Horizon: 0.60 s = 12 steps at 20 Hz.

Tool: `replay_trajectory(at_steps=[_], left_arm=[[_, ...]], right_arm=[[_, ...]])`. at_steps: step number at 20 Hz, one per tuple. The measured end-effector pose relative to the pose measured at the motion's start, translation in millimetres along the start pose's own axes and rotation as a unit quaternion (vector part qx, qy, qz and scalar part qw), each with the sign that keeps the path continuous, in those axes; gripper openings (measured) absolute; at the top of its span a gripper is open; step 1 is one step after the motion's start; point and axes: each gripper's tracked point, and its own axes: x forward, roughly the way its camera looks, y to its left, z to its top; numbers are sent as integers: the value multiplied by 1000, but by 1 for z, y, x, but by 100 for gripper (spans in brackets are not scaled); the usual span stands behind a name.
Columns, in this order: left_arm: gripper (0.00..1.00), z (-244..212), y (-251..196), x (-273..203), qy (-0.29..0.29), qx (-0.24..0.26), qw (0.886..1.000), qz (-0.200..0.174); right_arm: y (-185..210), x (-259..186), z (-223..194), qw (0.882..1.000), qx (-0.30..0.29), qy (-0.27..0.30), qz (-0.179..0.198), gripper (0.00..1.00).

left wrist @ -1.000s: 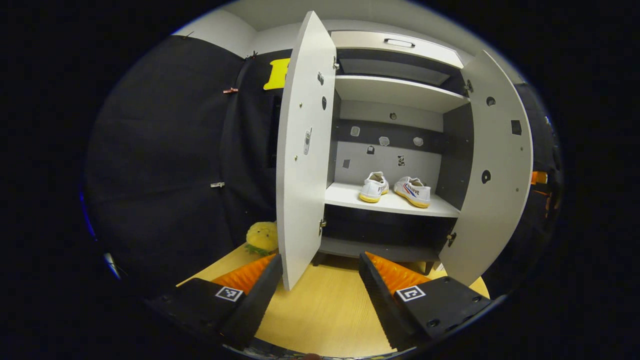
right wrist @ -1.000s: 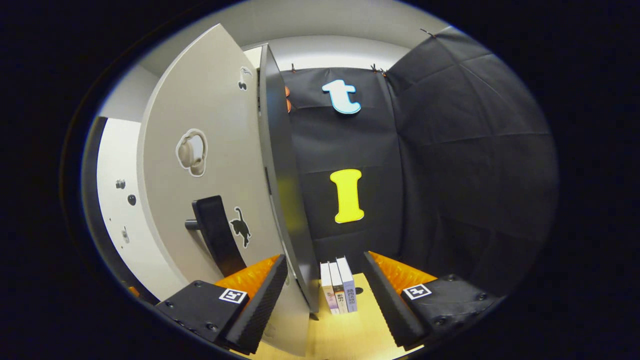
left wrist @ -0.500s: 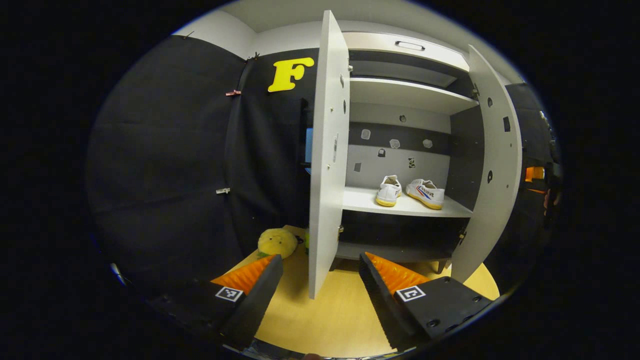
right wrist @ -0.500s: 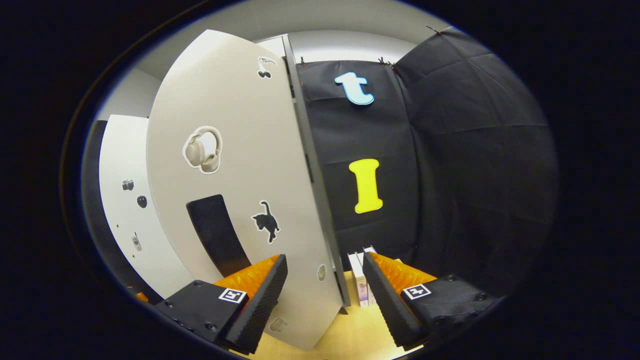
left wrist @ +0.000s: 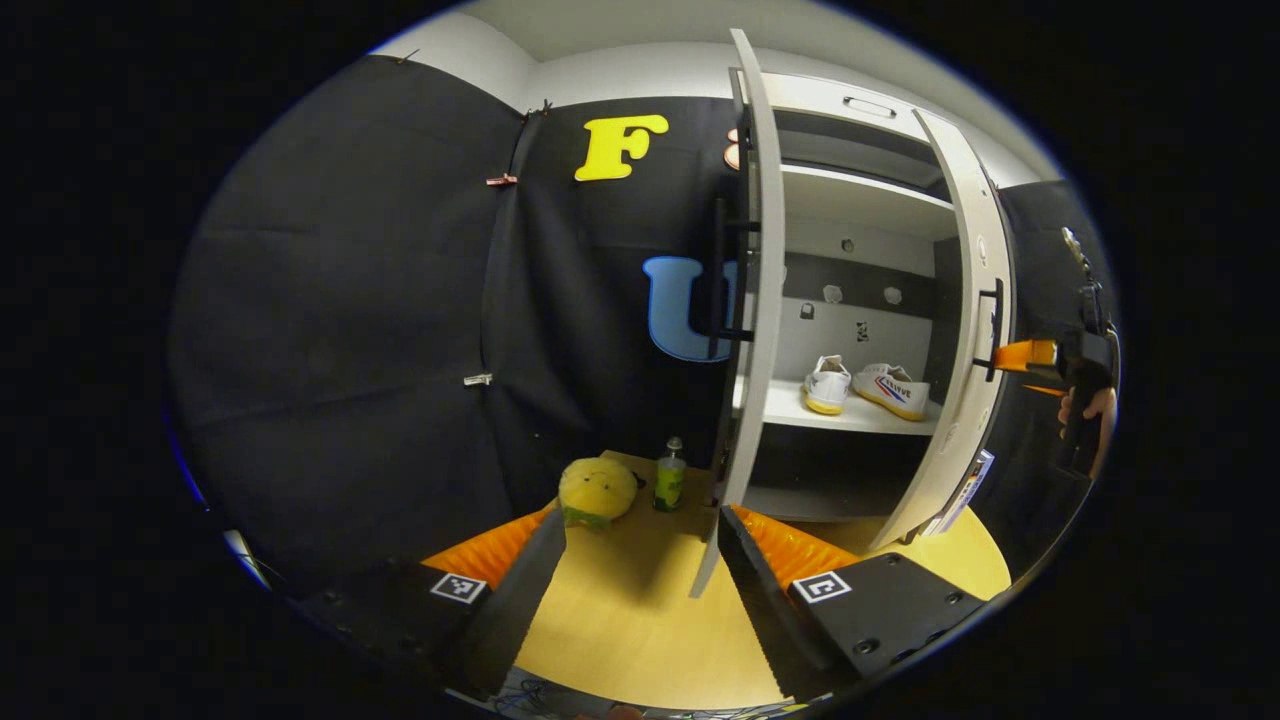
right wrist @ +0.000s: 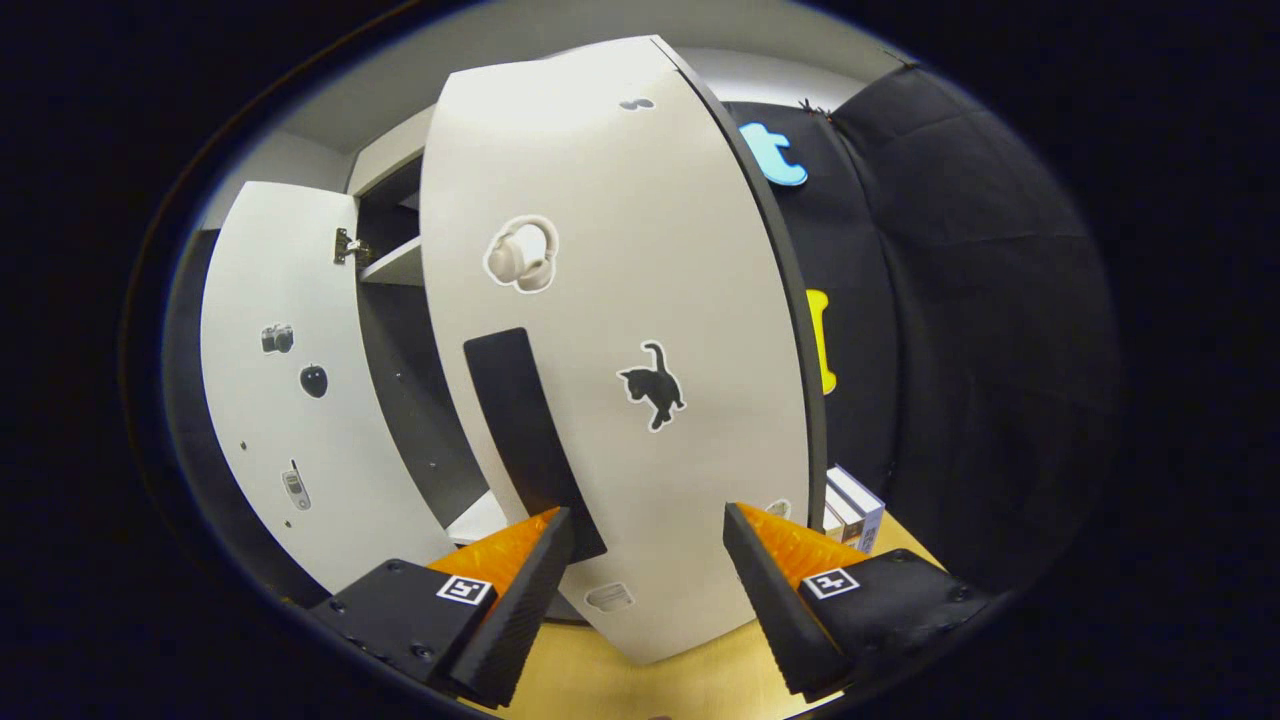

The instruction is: Grab one shoe with the right hand and put it into the shoe cabinet, grab the other shoe with the left hand and put it into the shoe cabinet; then close the right door with the right hand and the left door with the left hand.

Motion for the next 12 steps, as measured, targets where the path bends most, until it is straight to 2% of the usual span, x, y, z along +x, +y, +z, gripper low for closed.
replay_trajectory(at_steps=[4, 7, 12], left_arm=[[95, 17, 25, 11, -13, -5, 1000, -1], [95, 32, 40, 31, -21, -2, 1000, -8], [95, 73, 38, 69, -38, -10, 998, -54]], right_arm=[[-10, -38, -28, 999, -21, -6, -23, 98], [-21, -63, -57, 999, -22, 11, -46, 98], [-34, -93, -82, 996, -22, 25, -80, 98]])
